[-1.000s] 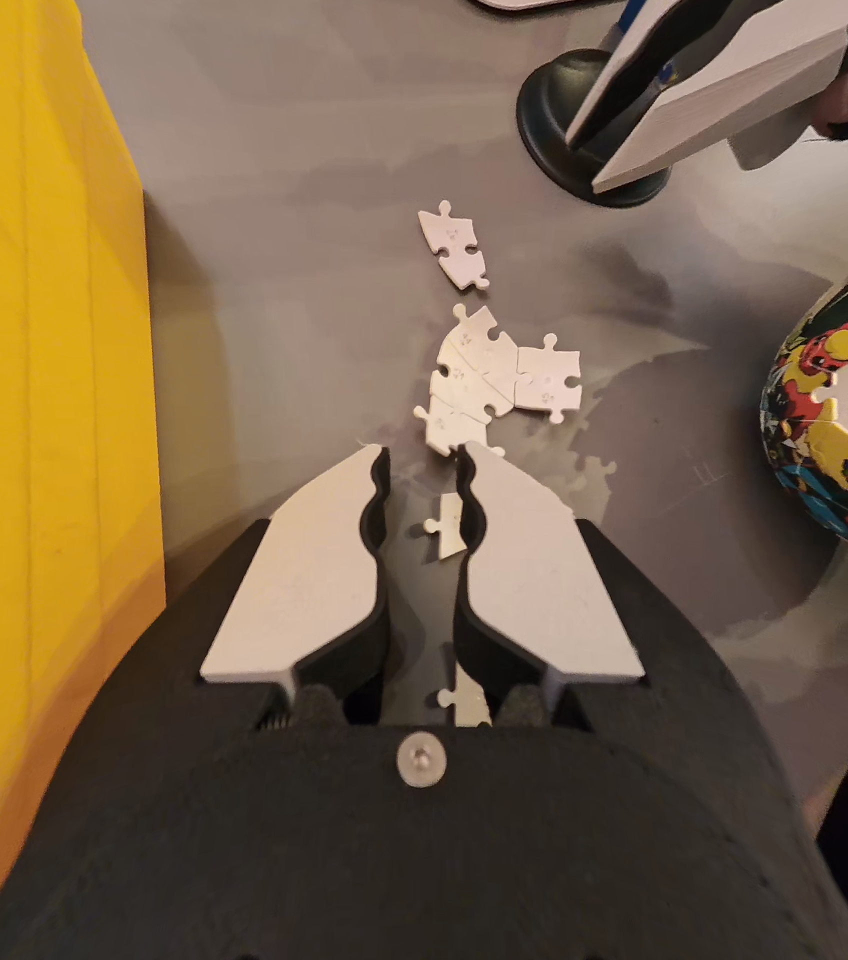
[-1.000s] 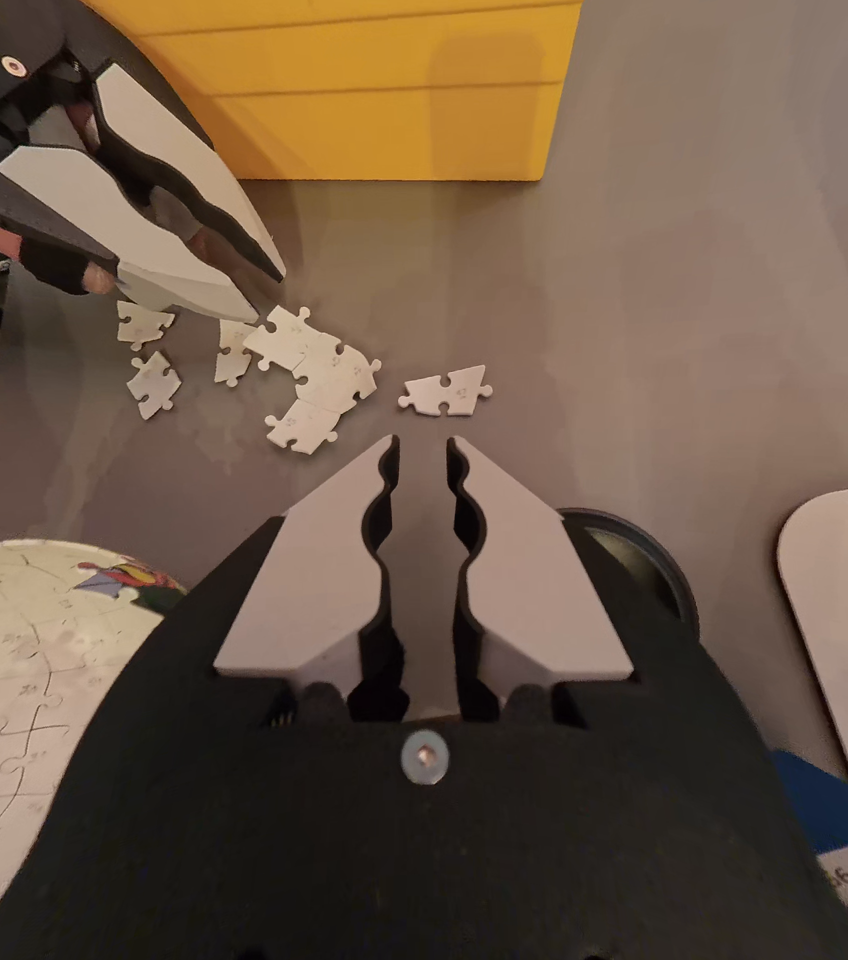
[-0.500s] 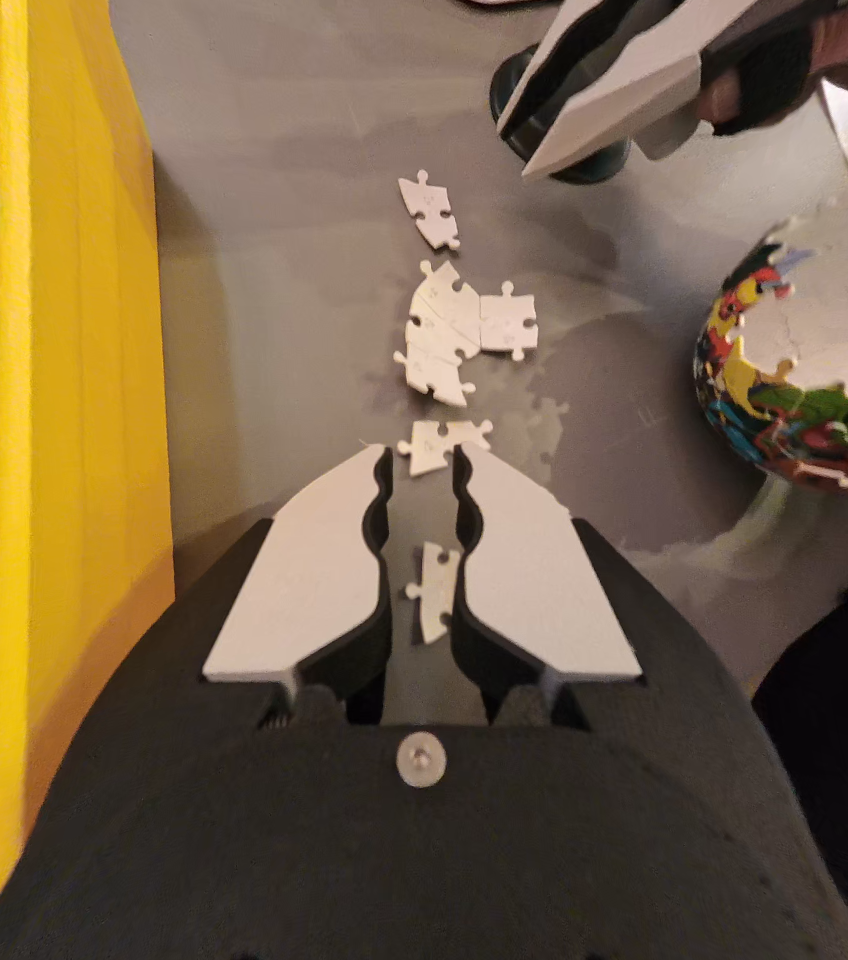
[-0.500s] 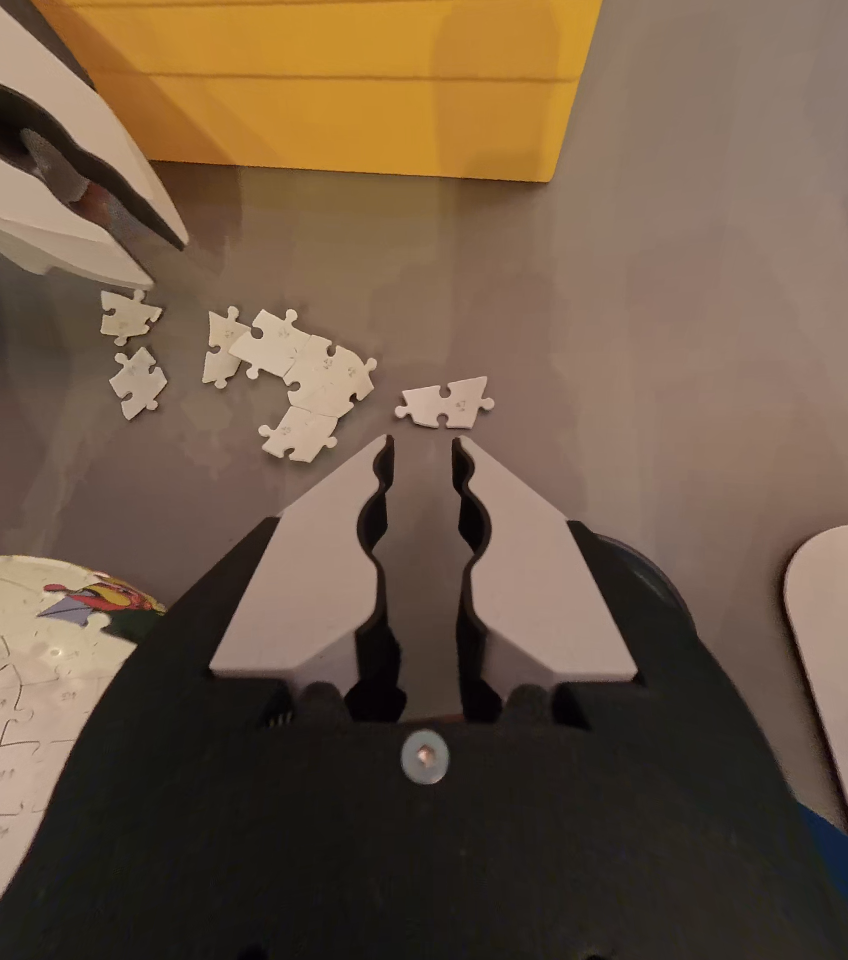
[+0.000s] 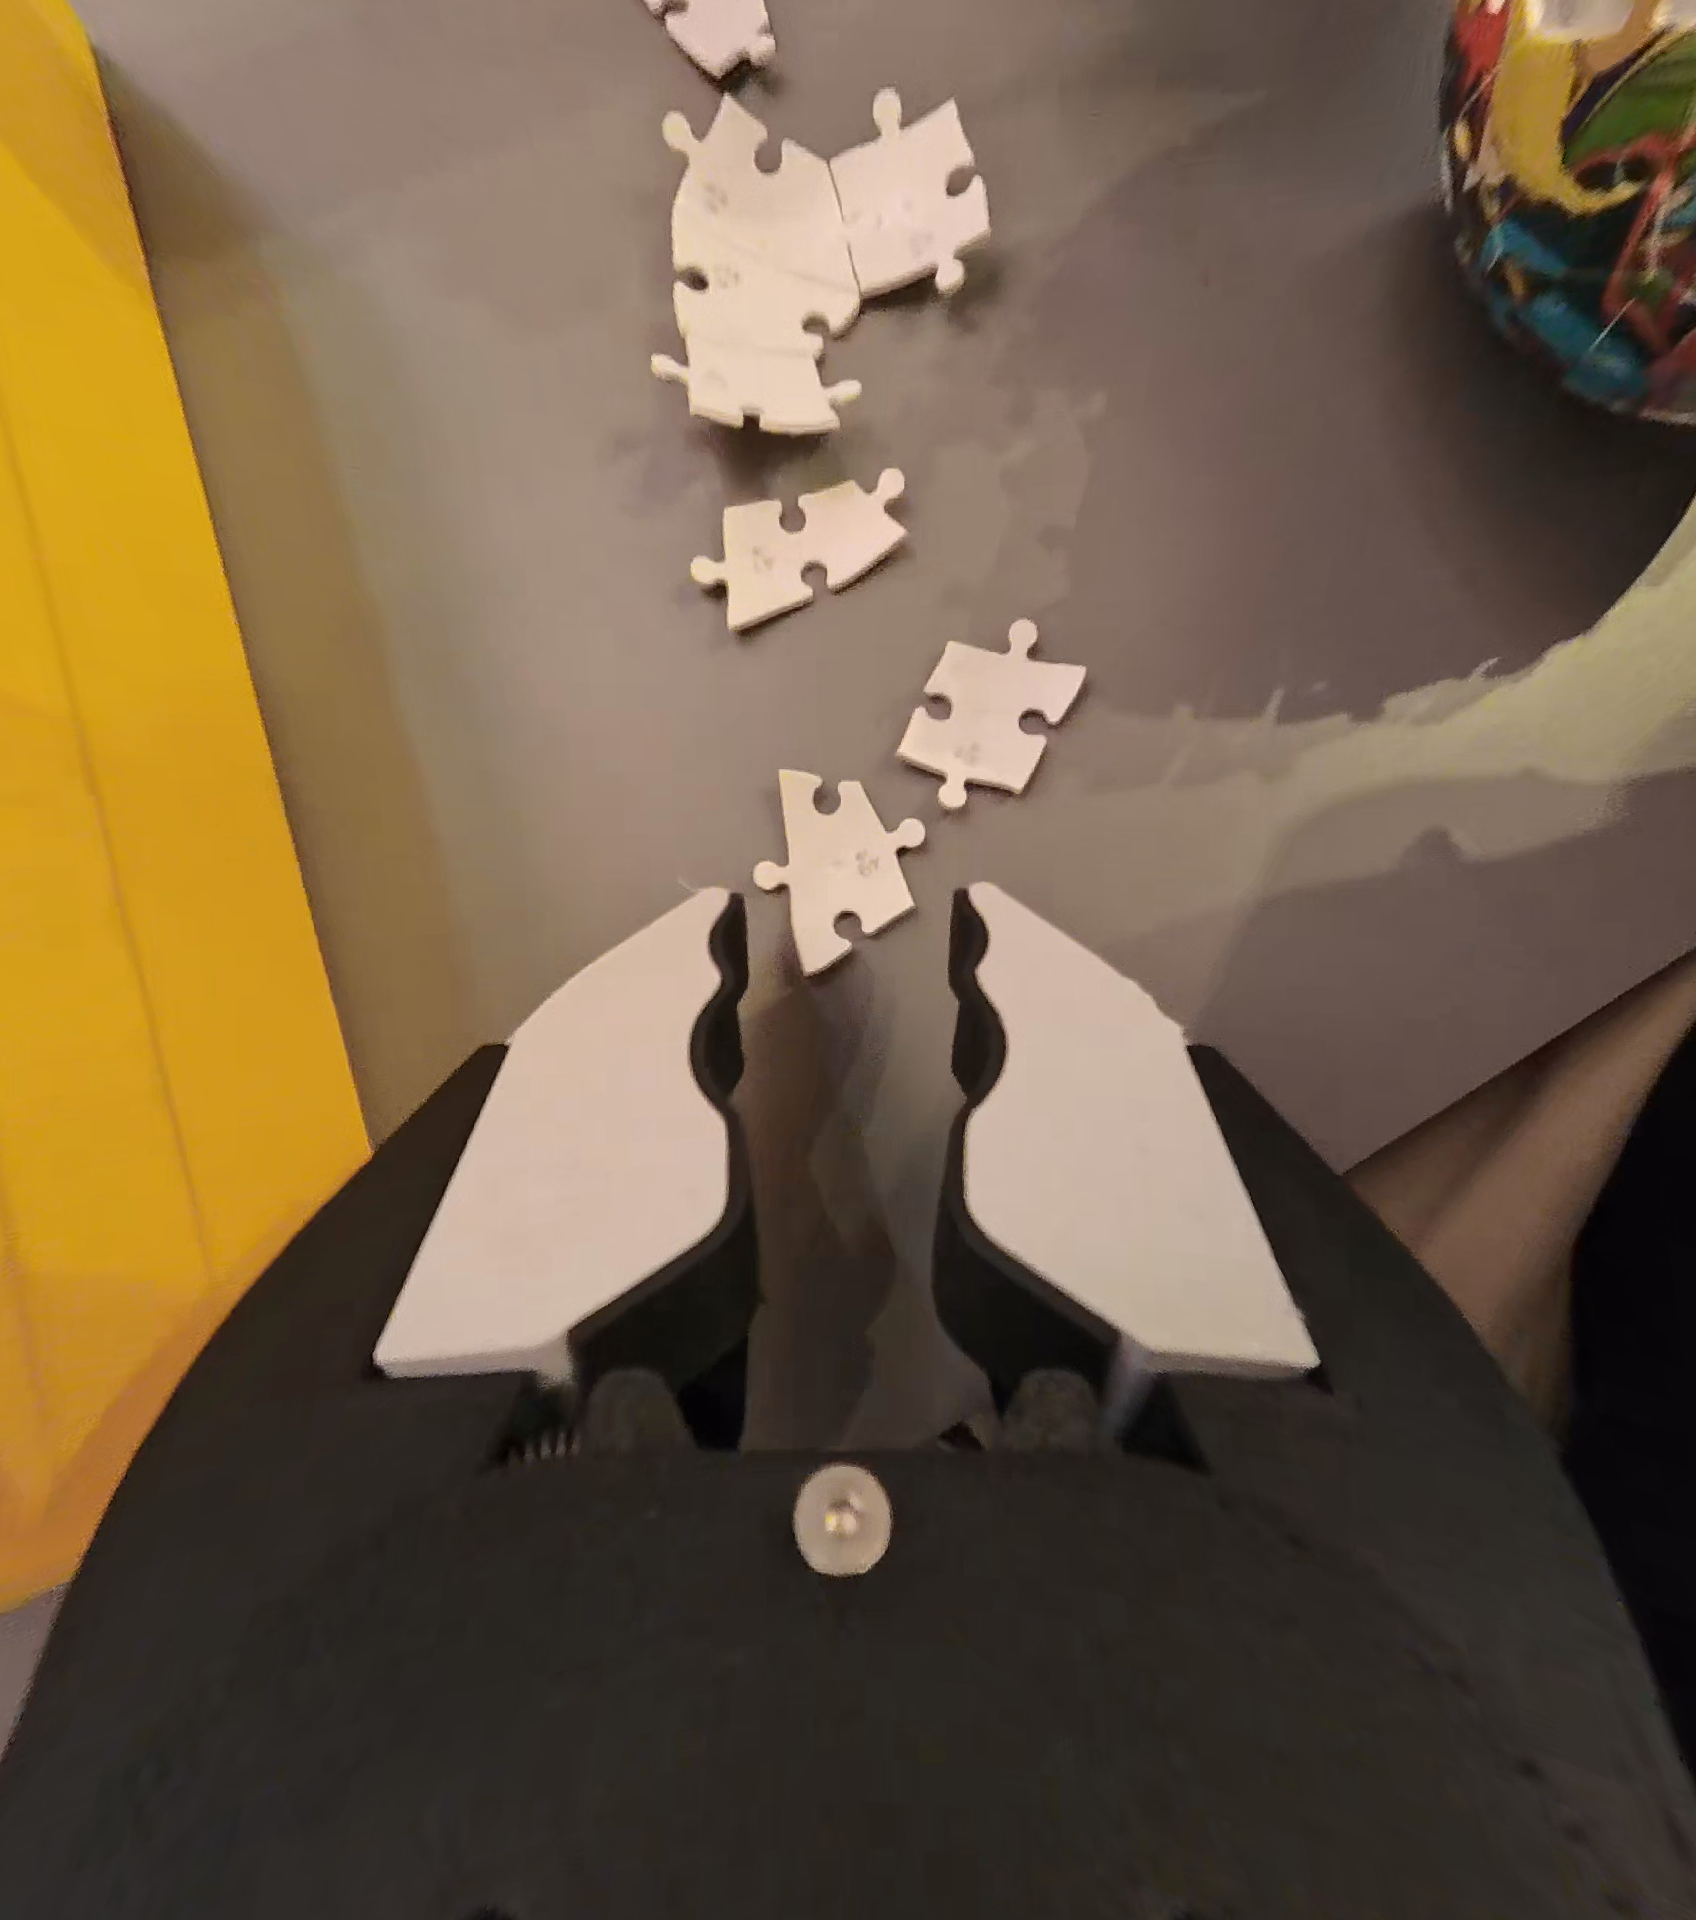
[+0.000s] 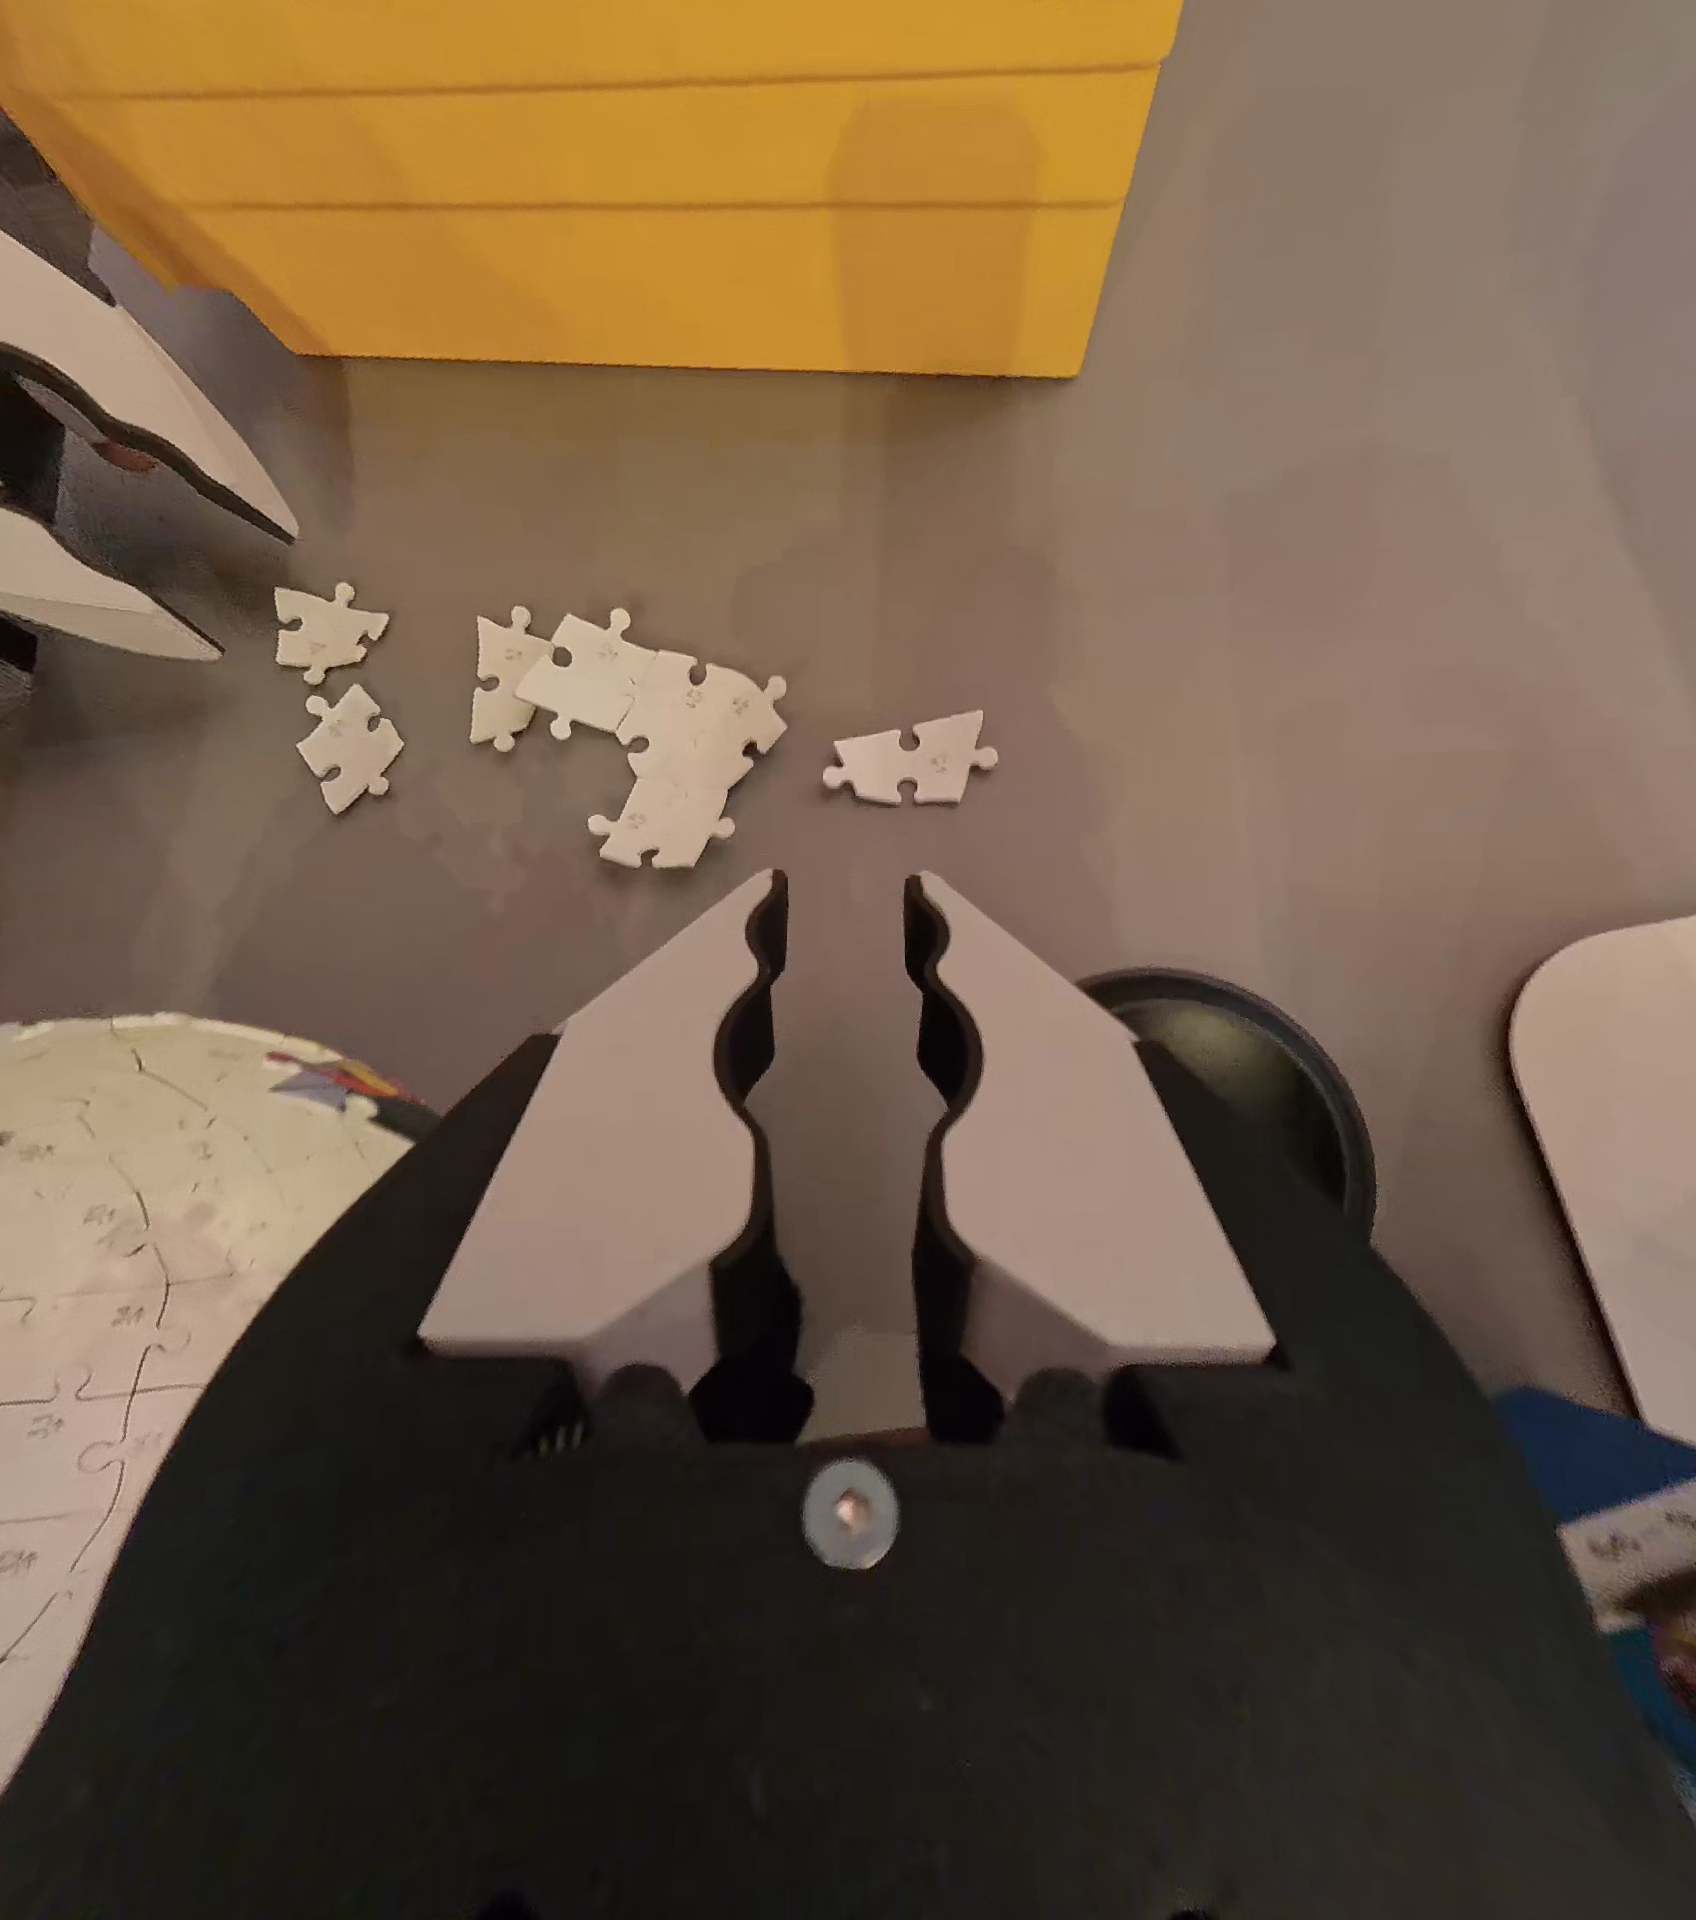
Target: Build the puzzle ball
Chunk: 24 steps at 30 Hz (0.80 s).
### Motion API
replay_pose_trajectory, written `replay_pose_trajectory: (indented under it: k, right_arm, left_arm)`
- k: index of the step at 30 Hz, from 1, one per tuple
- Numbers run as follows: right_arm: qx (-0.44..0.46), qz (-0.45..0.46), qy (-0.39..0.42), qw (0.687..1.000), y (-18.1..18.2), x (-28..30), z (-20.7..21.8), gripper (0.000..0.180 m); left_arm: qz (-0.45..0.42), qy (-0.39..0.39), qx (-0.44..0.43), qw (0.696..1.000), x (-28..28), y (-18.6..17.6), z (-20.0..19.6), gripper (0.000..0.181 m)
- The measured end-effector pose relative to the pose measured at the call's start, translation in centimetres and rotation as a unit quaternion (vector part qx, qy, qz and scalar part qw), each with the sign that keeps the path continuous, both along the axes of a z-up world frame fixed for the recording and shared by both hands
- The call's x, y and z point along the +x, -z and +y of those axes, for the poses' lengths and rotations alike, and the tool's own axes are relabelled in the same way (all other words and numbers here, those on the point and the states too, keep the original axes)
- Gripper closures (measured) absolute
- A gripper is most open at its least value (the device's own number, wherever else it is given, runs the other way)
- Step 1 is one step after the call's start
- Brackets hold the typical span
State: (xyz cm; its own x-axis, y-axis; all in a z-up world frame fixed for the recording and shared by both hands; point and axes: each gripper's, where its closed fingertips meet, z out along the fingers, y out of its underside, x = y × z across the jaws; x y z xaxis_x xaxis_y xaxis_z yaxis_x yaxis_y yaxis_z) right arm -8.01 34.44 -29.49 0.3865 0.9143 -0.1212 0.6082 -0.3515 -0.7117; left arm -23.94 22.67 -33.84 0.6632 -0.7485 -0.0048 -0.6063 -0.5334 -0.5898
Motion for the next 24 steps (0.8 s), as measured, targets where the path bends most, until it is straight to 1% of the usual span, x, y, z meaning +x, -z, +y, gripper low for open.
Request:
replay_pose_trajectory:
  k: [1,5,8,9,11,12,16,21,24]
  right_arm:
    - [0.001,-0.001,0.004,1.000,0.0,0.4,-0.2,0.159]
    - [0.002,0.004,0.029,1.000,-0.5,2.0,-0.7,0.159]
    - [0.005,0.013,0.048,0.999,-0.8,3.1,-1.4,0.159]
    - [0.003,0.015,0.053,0.998,-0.7,3.3,-1.7,0.159]
    - [0.001,0.018,0.061,0.998,-0.5,3.8,-2.2,0.160]
    - [0.000,0.018,0.064,0.998,-0.3,4.0,-2.5,0.160]
    - [-0.002,0.024,0.080,0.997,-0.1,4.6,-3.4,0.160]
    - [0.005,0.037,0.115,0.993,-0.8,6.0,-4.0,0.160]
    - [0.010,0.049,0.145,0.988,-1.3,7.3,-4.4,0.158]
  left_arm:
    - [0.006,0.002,0.001,1.000,0.0,0.3,0.0,0.143]
    - [0.032,0.009,0.008,0.999,0.0,1.4,0.2,0.141]
    - [0.026,0.006,0.011,1.000,0.3,1.5,0.3,0.142]
    - [0.028,0.005,0.011,1.000,0.3,1.5,0.4,0.144]
    - [0.023,0.011,-0.002,1.000,0.6,1.6,0.0,0.156]
    - [0.022,0.012,0.000,1.000,0.7,1.6,-0.1,0.157]
    - [0.030,0.014,0.006,0.999,0.7,1.5,0.0,0.157]
    - [0.032,0.016,0.011,0.999,0.9,1.5,0.0,0.157]
    - [0.035,0.015,0.014,0.999,0.9,1.5,0.0,0.147]
